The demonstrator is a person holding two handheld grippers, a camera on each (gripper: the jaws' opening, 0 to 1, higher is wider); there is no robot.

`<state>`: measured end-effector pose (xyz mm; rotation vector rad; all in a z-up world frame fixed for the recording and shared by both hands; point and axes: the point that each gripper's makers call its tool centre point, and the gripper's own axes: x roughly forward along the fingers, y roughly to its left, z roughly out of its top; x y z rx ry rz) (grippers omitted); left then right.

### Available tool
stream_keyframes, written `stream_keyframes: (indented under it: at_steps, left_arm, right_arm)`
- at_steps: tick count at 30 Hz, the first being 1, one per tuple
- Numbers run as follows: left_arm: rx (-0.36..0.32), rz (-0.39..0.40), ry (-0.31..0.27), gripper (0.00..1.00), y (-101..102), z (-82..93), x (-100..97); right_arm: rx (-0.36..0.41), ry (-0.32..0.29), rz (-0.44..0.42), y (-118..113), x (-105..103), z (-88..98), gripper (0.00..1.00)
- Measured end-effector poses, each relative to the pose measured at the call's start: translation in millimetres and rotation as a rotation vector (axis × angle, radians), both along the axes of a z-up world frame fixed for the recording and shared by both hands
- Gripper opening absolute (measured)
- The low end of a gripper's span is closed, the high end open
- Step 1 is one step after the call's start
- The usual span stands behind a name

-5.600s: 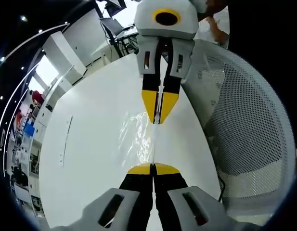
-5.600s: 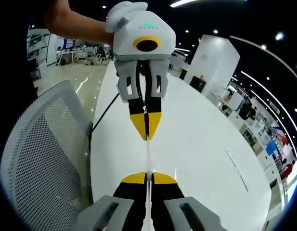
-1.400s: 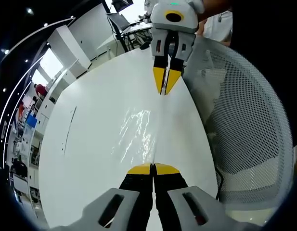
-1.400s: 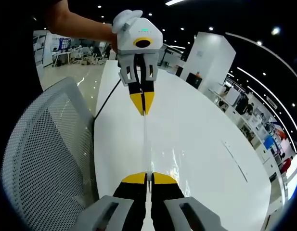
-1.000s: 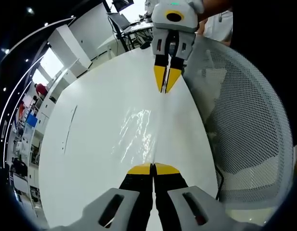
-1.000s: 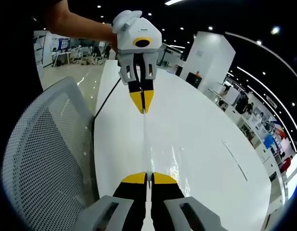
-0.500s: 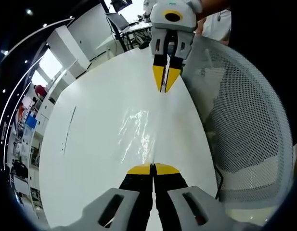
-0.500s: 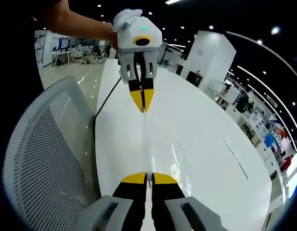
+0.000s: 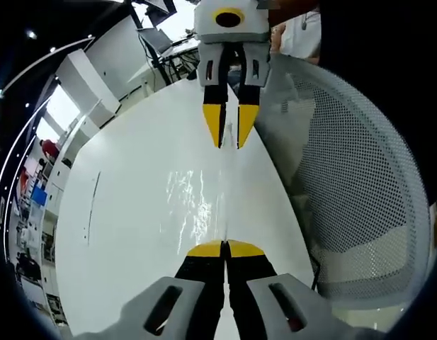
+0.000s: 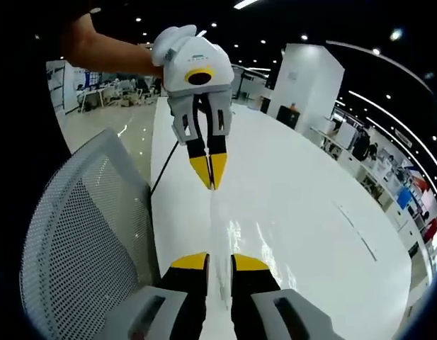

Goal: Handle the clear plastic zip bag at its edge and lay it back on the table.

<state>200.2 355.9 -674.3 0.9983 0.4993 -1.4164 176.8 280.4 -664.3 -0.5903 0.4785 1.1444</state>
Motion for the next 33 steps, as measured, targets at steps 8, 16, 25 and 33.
stream_keyframes:
  at_steps: [8, 16, 25, 33]
  left_arm:
    - [0.006, -0.002, -0.012, 0.00, 1.9, -0.8, 0.3]
    - [-0.006, 0.004, -0.017, 0.00, 1.5, 1.7, -1.5]
    - [-0.046, 0.025, -0.013, 0.00, -4.3, 5.9, -3.2]
    - [-0.095, 0.045, -0.019, 0.00, -11.2, 15.3, 2.0]
  right_arm:
    - [0.017, -0.001, -0.013, 2.6, 6.8, 6.3, 0.07]
    - [-0.010, 0.029, -0.015, 5.5, 9.6, -7.1, 0.06]
    - [-0.008, 0.100, -0.014, 10.4, -1.7, -22.6, 0.02]
    - [0.000, 0.141, -0.026, 12.0, -3.1, -29.6, 0.00]
